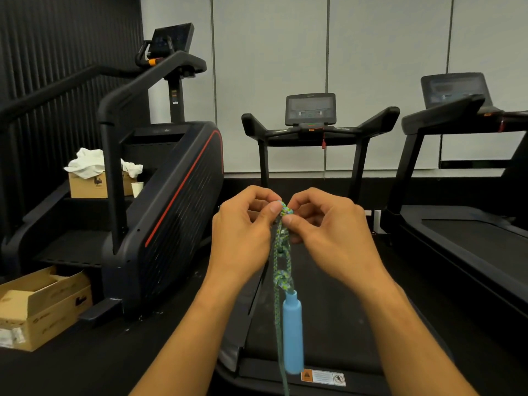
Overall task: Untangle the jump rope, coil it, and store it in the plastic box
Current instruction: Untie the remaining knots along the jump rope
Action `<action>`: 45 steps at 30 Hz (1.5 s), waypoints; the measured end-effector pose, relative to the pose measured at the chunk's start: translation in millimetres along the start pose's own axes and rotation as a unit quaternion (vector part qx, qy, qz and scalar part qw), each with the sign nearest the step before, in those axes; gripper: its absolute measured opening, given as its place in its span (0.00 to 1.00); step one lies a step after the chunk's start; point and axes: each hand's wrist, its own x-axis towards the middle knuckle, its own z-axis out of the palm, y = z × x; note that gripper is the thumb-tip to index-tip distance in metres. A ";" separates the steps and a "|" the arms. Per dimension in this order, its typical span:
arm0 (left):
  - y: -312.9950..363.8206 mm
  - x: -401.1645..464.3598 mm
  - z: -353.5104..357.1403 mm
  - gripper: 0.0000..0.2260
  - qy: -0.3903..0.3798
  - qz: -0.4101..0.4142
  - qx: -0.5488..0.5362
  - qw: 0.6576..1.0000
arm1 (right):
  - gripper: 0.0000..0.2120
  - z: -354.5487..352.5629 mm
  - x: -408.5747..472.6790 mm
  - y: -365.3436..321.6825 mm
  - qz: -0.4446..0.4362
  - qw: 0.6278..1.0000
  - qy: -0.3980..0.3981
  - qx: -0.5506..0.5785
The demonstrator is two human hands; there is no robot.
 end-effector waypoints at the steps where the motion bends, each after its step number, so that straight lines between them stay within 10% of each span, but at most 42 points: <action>1: -0.8 0.1 0.4 0.03 0.006 0.002 -0.002 1.000 | 0.06 0.2 0.1 -0.7 0.002 1.000 -0.003 0.014; 21: 4.3 -1.8 5.0 0.08 -0.049 -0.039 -0.149 0.987 | 0.05 -4.6 1.9 -1.4 -0.006 1.000 -0.006 0.027; 36: 8.3 -5.5 8.1 0.09 -0.049 -0.082 -0.221 0.971 | 0.09 -12.4 -3.6 6.5 0.035 0.941 -0.142 0.307; 45: 1.8 -2.3 7.5 0.08 -0.010 -0.027 -0.150 0.988 | 0.06 1.1 -0.1 -4.0 -0.076 0.996 0.008 -0.050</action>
